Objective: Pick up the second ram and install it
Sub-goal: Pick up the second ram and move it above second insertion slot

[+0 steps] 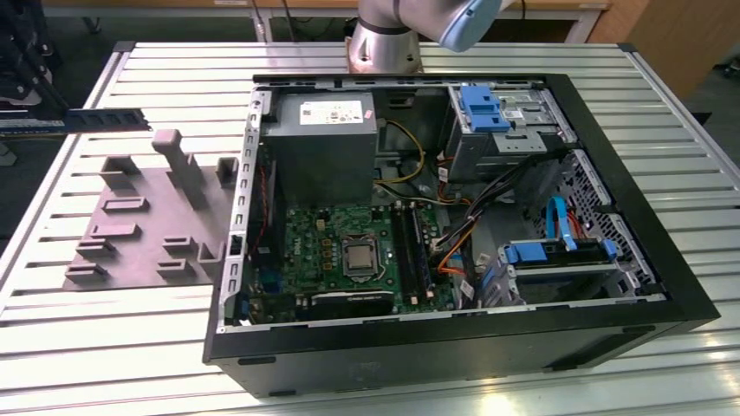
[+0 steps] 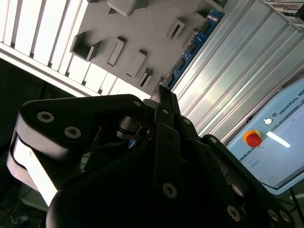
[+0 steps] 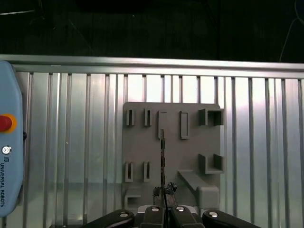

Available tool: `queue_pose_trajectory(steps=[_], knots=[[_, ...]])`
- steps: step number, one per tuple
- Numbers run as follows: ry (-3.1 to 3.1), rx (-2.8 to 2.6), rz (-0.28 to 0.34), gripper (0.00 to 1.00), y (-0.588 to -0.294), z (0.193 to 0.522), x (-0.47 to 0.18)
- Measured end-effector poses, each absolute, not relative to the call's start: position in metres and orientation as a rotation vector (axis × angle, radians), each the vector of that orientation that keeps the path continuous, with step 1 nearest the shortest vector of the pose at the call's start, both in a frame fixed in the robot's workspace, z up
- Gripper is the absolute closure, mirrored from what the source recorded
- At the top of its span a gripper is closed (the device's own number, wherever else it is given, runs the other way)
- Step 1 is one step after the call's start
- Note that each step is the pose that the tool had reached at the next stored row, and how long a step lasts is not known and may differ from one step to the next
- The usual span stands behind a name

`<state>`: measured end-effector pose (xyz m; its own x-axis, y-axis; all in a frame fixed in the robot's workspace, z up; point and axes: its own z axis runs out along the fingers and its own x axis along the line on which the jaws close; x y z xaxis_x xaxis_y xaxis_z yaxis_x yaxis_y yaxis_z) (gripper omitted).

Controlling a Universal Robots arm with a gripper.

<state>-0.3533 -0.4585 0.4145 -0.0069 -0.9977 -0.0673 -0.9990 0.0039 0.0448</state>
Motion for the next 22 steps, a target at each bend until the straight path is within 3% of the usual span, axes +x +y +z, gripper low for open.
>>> queue_pose_trajectory(steps=[22], knots=[[2.214,-2.202,0.124,0.88,-0.459,0.414,-0.336]])
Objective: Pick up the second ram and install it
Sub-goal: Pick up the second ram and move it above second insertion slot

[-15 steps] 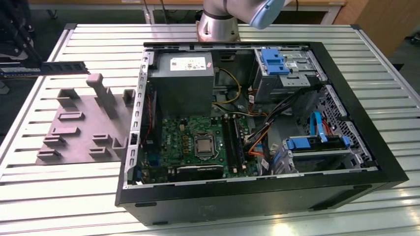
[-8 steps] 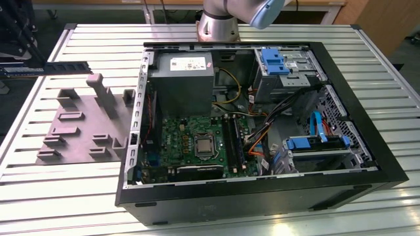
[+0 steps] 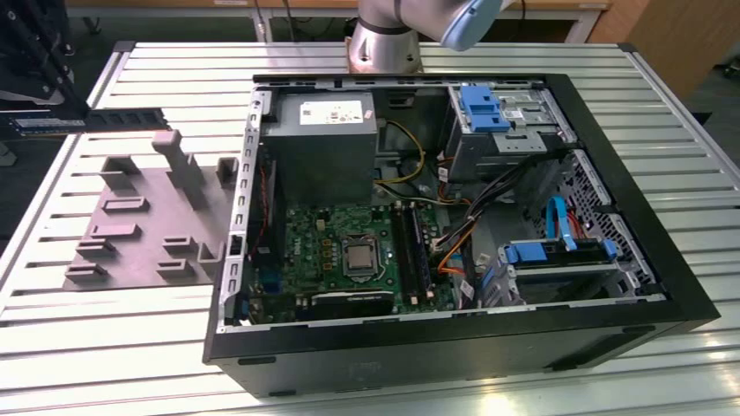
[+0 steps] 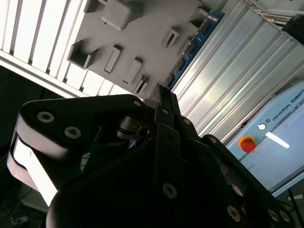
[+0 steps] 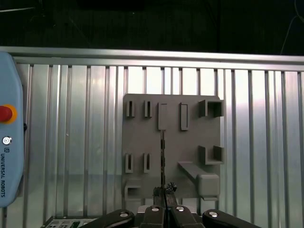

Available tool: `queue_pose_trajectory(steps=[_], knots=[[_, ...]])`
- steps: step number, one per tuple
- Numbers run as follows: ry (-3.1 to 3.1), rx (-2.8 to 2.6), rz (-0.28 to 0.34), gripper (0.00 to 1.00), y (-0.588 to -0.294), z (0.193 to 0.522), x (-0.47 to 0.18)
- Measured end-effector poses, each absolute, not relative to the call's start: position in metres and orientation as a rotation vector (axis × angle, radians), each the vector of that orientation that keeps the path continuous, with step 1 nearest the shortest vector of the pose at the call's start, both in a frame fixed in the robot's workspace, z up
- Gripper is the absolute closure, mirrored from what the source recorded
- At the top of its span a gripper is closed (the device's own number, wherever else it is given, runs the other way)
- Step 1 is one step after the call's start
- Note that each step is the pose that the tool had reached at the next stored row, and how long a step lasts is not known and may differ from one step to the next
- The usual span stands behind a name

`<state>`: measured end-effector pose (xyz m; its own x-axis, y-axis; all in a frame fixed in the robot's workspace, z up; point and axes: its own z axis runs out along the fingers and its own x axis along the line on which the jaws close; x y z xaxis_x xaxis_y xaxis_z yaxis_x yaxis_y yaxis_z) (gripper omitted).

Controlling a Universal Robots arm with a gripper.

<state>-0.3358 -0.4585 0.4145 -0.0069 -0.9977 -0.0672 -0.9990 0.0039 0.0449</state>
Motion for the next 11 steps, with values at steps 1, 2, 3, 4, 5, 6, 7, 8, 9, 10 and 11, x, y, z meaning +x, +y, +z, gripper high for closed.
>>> queue_pose_trajectory(steps=[1,2,3,4,5,6,7,8,9,10,11], knots=[[2.214,-2.202,0.124,0.88,-0.459,0.414,-0.335],[2.214,-2.202,0.124,0.88,-0.459,0.414,-0.334],[2.214,-2.202,0.124,0.88,-0.458,0.414,-0.333],[2.214,-2.202,0.124,0.88,-0.458,0.415,-0.332],[2.214,-2.202,0.124,0.88,-0.458,0.414,-0.331],[2.214,-2.202,0.124,0.88,-0.458,0.414,-0.33],[2.214,-2.202,0.124,0.88,-0.458,0.414,-0.329],[2.214,-2.202,0.124,0.88,-0.458,0.414,-0.328],[2.214,-2.202,0.124,0.88,-0.458,0.414,-0.327],[2.214,-2.202,0.124,0.88,-0.459,0.414,-0.326],[2.214,-2.202,0.124,0.88,-0.459,0.414,-0.325]])
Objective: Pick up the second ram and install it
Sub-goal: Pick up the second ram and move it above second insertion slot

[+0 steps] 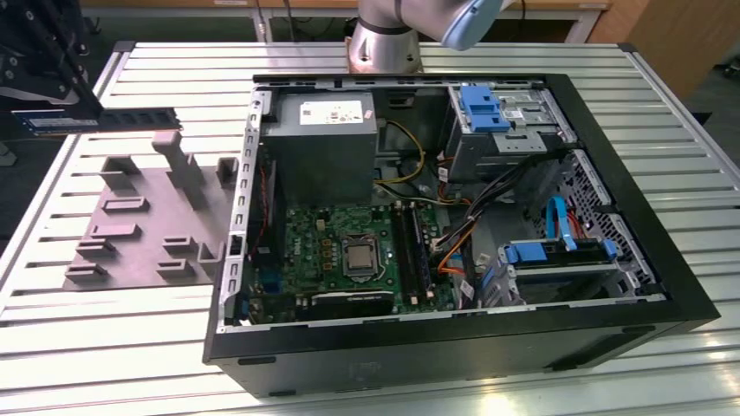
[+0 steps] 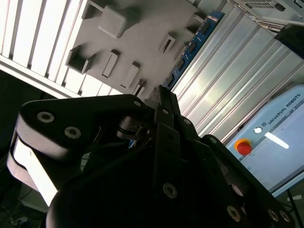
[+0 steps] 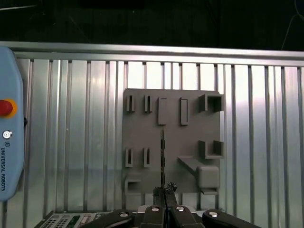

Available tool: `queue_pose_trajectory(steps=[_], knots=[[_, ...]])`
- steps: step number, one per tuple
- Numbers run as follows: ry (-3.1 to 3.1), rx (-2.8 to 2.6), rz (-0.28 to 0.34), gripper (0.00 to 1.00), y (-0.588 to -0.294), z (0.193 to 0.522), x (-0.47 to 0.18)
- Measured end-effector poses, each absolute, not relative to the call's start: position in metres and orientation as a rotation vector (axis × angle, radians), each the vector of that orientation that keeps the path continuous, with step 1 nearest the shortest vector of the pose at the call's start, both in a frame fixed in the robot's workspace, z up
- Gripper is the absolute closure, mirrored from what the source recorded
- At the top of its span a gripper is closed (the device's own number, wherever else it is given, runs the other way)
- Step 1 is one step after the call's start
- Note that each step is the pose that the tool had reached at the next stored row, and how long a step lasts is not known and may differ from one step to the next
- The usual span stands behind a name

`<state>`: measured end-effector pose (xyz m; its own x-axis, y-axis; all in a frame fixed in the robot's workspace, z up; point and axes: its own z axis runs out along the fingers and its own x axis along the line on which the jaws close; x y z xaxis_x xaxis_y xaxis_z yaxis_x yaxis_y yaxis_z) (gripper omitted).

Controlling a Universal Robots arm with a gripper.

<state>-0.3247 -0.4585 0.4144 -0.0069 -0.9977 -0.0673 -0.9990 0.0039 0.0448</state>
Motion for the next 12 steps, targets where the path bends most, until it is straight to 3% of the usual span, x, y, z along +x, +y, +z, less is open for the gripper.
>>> queue_pose_trajectory(steps=[12], knots=[[2.214,-2.202,0.124,0.88,-0.458,0.414,-0.31]])
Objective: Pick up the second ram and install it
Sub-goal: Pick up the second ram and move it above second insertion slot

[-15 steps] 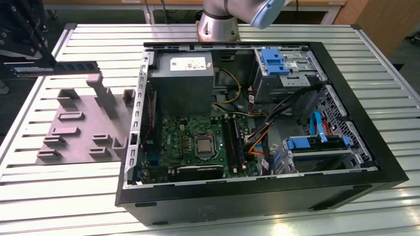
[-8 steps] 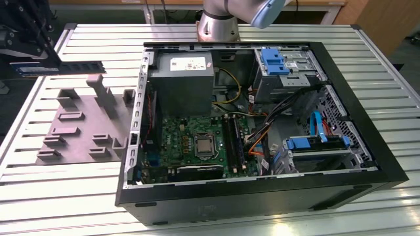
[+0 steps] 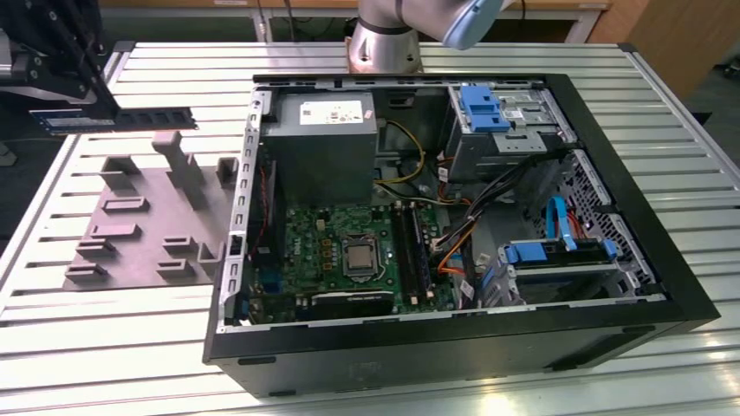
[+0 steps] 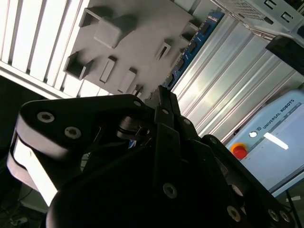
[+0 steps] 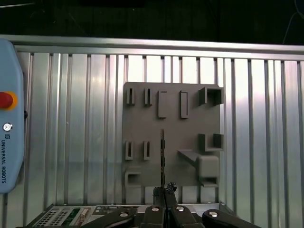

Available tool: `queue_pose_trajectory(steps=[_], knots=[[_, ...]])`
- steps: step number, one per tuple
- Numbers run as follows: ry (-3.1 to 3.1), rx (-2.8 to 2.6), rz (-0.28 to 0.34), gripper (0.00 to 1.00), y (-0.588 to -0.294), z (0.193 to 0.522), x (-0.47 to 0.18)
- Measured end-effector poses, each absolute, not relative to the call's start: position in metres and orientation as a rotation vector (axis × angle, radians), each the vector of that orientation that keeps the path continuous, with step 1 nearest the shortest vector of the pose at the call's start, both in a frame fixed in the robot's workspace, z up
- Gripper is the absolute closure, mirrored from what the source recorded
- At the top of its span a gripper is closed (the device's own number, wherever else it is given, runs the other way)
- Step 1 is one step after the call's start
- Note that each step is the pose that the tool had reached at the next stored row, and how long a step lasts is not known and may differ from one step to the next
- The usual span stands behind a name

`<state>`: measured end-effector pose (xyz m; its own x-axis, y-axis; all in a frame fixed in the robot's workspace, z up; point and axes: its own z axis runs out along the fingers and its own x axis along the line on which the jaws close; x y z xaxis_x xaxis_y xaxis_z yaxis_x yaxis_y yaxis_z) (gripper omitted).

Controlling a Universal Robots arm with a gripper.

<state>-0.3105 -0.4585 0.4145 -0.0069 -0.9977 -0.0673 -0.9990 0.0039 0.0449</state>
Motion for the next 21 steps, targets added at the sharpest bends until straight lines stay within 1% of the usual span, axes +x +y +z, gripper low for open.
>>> queue_pose_trajectory(steps=[21], knots=[[2.214,-2.202,0.124,0.88,-0.458,0.414,-0.284]])
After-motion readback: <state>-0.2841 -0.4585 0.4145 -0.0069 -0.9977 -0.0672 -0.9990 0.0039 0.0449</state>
